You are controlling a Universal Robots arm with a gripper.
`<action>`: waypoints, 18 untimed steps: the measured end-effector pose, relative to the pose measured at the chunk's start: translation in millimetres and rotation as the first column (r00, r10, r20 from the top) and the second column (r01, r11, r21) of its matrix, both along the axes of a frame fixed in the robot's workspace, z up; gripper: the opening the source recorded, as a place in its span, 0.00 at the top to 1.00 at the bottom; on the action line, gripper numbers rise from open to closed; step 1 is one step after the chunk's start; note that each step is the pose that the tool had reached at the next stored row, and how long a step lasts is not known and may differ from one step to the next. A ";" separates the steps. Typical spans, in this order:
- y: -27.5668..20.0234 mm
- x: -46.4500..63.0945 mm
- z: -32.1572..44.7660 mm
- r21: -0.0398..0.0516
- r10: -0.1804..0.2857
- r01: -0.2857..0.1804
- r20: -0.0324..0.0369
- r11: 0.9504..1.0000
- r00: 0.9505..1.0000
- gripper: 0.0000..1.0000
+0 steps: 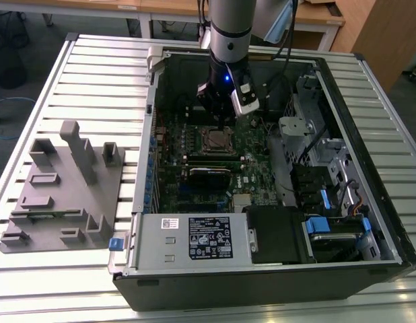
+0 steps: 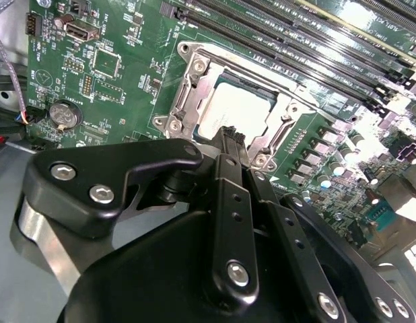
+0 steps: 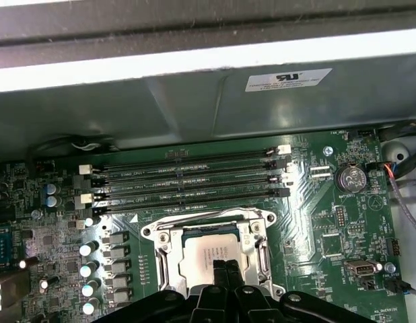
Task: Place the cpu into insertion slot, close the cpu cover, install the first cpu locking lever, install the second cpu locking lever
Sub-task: 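Install the second cpu locking lever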
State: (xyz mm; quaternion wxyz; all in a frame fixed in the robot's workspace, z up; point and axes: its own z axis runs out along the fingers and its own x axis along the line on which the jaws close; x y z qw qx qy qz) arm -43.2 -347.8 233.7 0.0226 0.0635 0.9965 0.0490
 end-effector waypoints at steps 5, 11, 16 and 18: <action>-0.5 0.0 0.1 0.000 0.000 0.000 0.000 1.000 1.000 0.90; -4.1 0.0 0.1 0.000 0.000 0.000 0.000 1.000 1.000 0.90; -4.8 0.0 0.1 0.000 0.000 0.000 0.000 1.000 1.000 0.90; -5.2 0.0 0.1 0.000 0.000 0.000 0.000 1.000 1.000 0.90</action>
